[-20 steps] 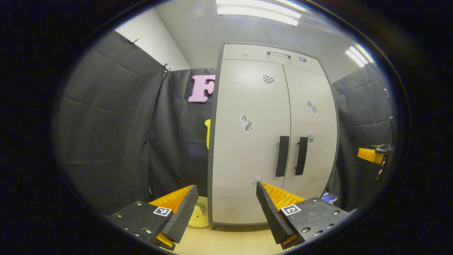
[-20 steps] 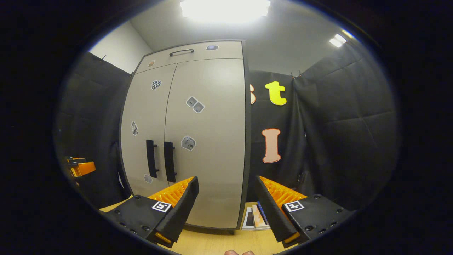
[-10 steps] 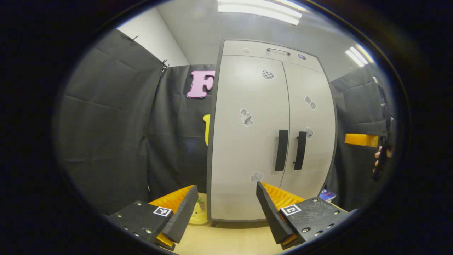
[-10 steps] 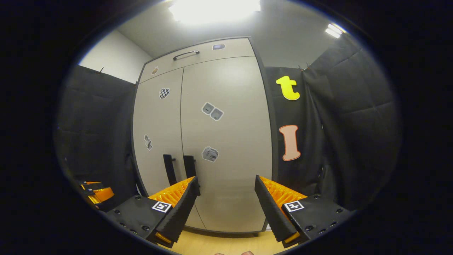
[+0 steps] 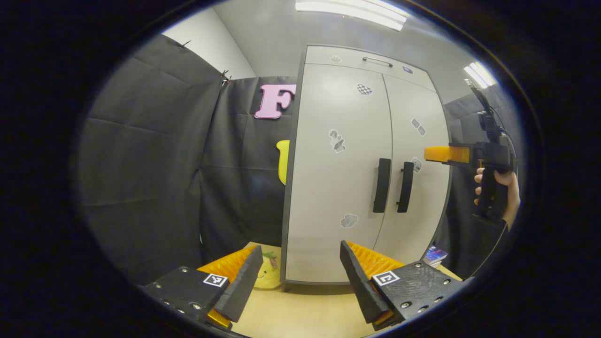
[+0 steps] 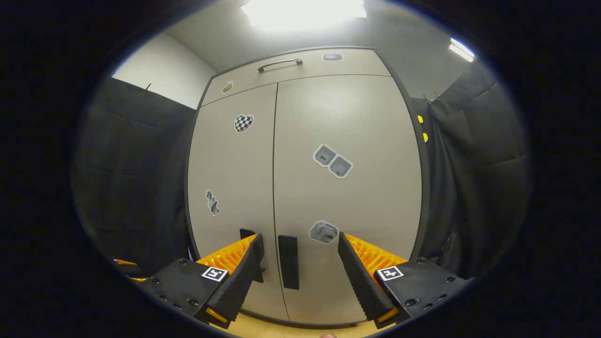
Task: Open the right door of the double-door shoe cabinet with the right hand, and open the left door with the left hand.
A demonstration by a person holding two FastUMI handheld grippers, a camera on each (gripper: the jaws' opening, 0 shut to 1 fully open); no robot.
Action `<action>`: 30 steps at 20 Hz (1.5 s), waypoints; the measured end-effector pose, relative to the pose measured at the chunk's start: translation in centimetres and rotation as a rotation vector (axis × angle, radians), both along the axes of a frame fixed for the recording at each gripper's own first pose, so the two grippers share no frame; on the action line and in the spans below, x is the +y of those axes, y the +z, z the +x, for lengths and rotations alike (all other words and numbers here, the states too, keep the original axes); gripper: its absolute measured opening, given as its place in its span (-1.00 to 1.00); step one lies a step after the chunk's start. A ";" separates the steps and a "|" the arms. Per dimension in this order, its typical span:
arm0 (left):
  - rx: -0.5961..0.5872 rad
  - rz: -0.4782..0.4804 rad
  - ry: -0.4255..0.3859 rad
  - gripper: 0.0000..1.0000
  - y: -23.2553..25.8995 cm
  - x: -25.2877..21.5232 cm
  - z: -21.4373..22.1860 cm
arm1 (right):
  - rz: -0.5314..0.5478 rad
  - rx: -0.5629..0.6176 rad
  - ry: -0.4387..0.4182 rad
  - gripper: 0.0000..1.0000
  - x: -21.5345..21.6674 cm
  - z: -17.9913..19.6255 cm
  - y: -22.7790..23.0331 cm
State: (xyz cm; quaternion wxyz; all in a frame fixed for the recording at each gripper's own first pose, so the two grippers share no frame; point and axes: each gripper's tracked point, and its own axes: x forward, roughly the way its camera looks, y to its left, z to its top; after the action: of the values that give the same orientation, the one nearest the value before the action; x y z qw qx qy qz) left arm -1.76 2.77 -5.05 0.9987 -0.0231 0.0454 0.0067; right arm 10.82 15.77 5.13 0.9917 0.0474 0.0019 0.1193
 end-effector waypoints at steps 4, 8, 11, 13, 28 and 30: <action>0.019 0.002 0.022 0.91 -0.9 1.4 -0.4 | -0.010 0.045 -0.042 0.99 1.0 3.2 -2.5; 0.033 -0.009 0.033 0.90 -1.8 2.3 -0.3 | 0.000 0.142 -0.048 0.99 1.8 5.5 -5.6; 0.028 -0.004 0.039 0.90 -1.6 2.7 0.1 | 0.005 0.169 -0.046 0.75 2.7 6.0 -6.6; 0.028 -0.004 0.037 0.91 -1.8 2.7 0.0 | -0.003 0.165 -0.038 0.55 3.2 6.5 -6.7; 0.024 -0.070 -0.035 0.91 -2.9 0.4 -0.3 | -0.013 0.190 0.038 -0.87 3.6 6.8 -7.5; 0.018 -0.066 -0.048 0.92 -2.8 0.0 -0.3 | -0.019 0.193 0.055 -0.87 3.5 6.3 -7.4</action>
State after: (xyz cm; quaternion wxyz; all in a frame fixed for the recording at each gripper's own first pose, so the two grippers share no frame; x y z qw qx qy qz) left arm -2.10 2.74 -7.83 0.9968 -0.0549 0.0550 -0.0186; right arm 17.08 19.30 -2.25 0.9837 0.0492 0.0997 0.1412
